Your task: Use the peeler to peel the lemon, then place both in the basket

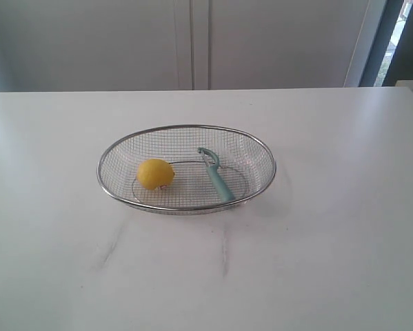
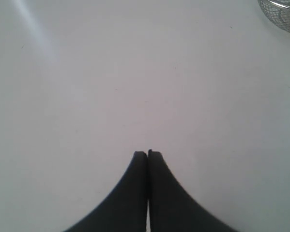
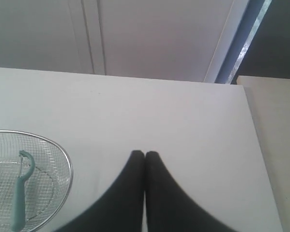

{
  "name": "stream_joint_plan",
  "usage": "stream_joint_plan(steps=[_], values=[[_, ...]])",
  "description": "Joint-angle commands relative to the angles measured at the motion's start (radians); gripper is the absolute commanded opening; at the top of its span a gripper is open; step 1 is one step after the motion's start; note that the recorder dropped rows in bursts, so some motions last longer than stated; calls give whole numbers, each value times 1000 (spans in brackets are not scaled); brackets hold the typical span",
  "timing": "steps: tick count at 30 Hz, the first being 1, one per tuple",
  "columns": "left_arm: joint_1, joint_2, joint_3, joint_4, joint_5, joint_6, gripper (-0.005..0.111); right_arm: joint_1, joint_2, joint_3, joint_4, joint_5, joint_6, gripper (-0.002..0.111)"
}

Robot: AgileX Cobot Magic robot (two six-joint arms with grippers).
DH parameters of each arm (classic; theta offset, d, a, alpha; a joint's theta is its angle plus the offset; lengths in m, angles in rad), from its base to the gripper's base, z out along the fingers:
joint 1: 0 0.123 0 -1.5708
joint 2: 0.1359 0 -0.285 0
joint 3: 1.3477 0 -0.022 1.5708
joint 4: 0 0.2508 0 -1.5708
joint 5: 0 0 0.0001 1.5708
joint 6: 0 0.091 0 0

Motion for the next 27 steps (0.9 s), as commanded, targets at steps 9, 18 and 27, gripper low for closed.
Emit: stream_joint_plan(steps=[9, 18, 27], values=[[3, -4, 7, -1, -4, 0, 0, -117, -220, 355, -13, -159, -3, 0], [3, -4, 7, -1, -4, 0, 0, -166, -377, 596, -9, -327, 1, 0], [3, -4, 7, -1, -4, 0, 0, -166, -593, 775, -9, -329, -2, 0]])
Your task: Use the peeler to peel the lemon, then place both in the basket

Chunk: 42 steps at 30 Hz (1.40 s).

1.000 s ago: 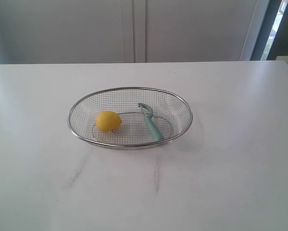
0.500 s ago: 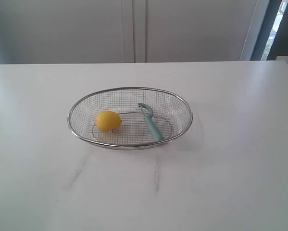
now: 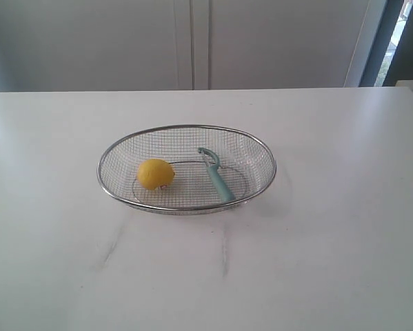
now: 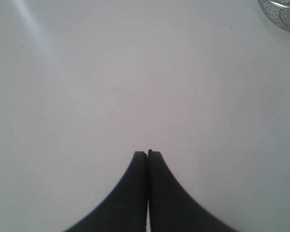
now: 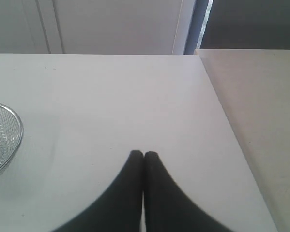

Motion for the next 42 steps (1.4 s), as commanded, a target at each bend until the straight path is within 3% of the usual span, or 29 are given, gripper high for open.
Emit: stream_joint_plan(steps=[1, 9, 18, 34, 42], values=[[3, -4, 7, -1, -4, 0, 0, -6, -135, 93, -1, -17, -2, 0], [3, -4, 7, -1, -4, 0, 0, -6, -409, 240, 10, 5, -2, 0], [3, -4, 7, -1, -4, 0, 0, -6, -596, 248, 18, 62, -2, 0], [3, -4, 7, -1, -4, 0, 0, -6, -622, 272, 9, 51, -2, 0], [3, -4, 7, -1, -4, 0, 0, -6, -622, 389, 9, -35, -2, 0]])
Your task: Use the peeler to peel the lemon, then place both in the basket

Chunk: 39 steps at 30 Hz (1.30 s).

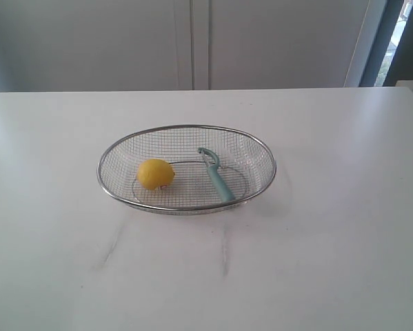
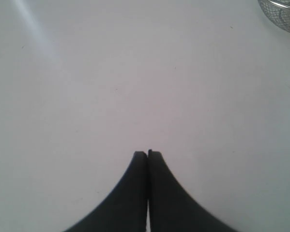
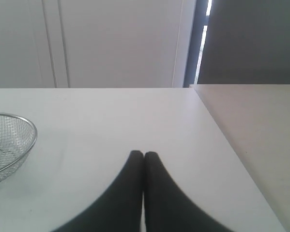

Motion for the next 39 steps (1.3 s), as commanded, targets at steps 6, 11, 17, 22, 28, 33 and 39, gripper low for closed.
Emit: stream_joint_plan(steps=[6, 11, 17, 22, 28, 33, 39], values=[[3, -4, 7, -1, -4, 0, 0, -6, -4, 147, -5, -79, -2, 0], [3, -4, 7, -1, -4, 0, 0, -6, -4, 220, -5, -181, -2, 0], [3, -4, 7, -1, -4, 0, 0, -6, -4, 297, -5, -207, -2, 0], [3, -4, 7, -1, -4, 0, 0, -6, -4, 364, 6, -251, -2, 0], [3, -4, 7, -1, -4, 0, 0, -6, -4, 364, 13, -260, -2, 0], [3, -4, 7, -1, -4, 0, 0, -6, -4, 364, 13, -269, -2, 0], [3, -4, 7, -1, -4, 0, 0, -6, -4, 364, 13, -269, -2, 0]])
